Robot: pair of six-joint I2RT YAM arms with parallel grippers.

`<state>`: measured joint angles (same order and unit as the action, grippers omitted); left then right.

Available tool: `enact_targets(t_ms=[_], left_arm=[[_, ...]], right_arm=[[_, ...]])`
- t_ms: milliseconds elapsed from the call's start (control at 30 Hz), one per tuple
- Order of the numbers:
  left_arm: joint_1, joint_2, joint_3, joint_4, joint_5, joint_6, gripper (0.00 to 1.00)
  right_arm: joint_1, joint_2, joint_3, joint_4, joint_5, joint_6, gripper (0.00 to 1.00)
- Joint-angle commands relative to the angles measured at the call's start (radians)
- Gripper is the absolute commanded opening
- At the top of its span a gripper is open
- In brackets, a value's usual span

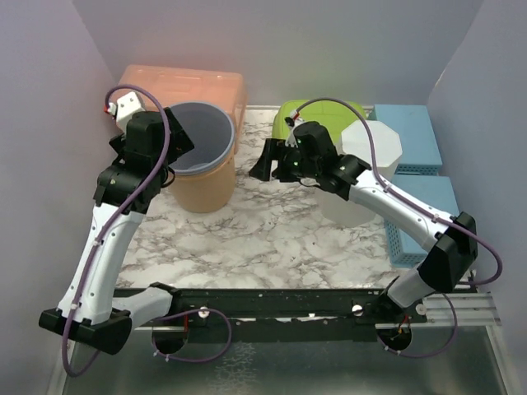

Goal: Turn the large container upside down

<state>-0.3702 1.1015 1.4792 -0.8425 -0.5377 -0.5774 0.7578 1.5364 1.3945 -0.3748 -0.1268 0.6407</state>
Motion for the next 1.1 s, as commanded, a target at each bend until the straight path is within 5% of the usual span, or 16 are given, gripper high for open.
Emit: enact_targets(t_ms=[0, 333, 600, 1067], left_arm=[[0.147, 0.063, 0.078, -0.059, 0.105, 0.031, 0.99], [0.610, 0.091, -0.042, 0.014, 0.530, -0.027, 0.99], [0.627, 0.057, -0.095, 0.068, 0.569, -0.012, 0.96], [0.640, 0.026, -0.214, 0.194, 0.730, -0.034, 0.68]], right_arm=[[-0.002, 0.051, 0.059, 0.052, -0.022, 0.039, 0.80], [-0.002, 0.200, 0.278, 0.043, 0.004, 0.112, 0.82], [-0.002, 0.292, 0.391, 0.067, -0.054, 0.138, 0.82], [-0.002, 0.378, 0.473, 0.087, -0.058, 0.203, 0.67]])
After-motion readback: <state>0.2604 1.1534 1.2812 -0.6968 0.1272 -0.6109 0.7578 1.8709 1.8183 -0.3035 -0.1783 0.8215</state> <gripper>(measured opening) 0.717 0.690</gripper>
